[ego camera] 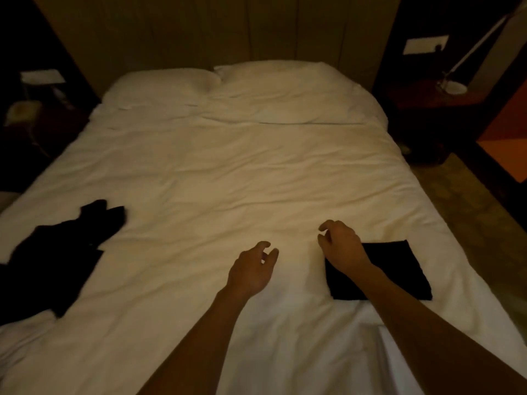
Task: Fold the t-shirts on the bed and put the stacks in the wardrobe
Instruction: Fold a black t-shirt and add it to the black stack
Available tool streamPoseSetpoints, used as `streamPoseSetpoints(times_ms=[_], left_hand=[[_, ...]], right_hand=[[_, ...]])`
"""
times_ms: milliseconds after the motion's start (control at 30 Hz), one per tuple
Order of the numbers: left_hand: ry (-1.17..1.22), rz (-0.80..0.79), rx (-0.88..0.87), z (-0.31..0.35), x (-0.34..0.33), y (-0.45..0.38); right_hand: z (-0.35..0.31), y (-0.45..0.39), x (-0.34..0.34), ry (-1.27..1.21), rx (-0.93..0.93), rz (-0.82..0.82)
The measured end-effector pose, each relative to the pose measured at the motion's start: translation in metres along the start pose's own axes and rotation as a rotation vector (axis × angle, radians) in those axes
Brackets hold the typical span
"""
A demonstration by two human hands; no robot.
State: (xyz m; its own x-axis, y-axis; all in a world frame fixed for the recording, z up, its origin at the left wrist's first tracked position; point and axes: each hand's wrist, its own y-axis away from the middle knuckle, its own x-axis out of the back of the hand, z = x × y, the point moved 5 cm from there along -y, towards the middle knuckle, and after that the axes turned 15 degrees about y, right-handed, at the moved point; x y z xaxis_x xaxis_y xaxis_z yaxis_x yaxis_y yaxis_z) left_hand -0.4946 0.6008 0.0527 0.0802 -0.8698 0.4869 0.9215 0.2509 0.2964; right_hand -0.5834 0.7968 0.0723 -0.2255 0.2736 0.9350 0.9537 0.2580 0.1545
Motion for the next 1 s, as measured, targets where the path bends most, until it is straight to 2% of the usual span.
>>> streamPoseSetpoints(times_ms=[133, 267, 433, 667, 800, 1000], left_hand=[[0.045, 0.073, 0.027, -0.027, 0.076, 0.038], [0.083, 0.133, 0.053, -0.091, 0.148, 0.072], [0.13, 0.145, 0.151, -0.204, 0.229, 0.104], [0.16, 0.329, 0.286, -0.34, 0.387, 0.147], [0.146, 0.434, 0.344, -0.397, 0.451, 0.168], [0.136, 0.621, 0.428, -0.476, 0.514, 0.196]], right_hand=[[-0.096, 0.028, -0.011, -0.026, 0.06, 0.009], [-0.209, 0.06, -0.048, -0.091, 0.134, 0.006], [-0.339, 0.095, -0.132, -0.128, 0.173, -0.109], [-0.51, 0.121, -0.224, -0.071, 0.278, -0.3], [-0.588, 0.133, -0.269, -0.028, 0.352, -0.389], [-0.67, 0.14, -0.33, 0.066, 0.471, -0.517]])
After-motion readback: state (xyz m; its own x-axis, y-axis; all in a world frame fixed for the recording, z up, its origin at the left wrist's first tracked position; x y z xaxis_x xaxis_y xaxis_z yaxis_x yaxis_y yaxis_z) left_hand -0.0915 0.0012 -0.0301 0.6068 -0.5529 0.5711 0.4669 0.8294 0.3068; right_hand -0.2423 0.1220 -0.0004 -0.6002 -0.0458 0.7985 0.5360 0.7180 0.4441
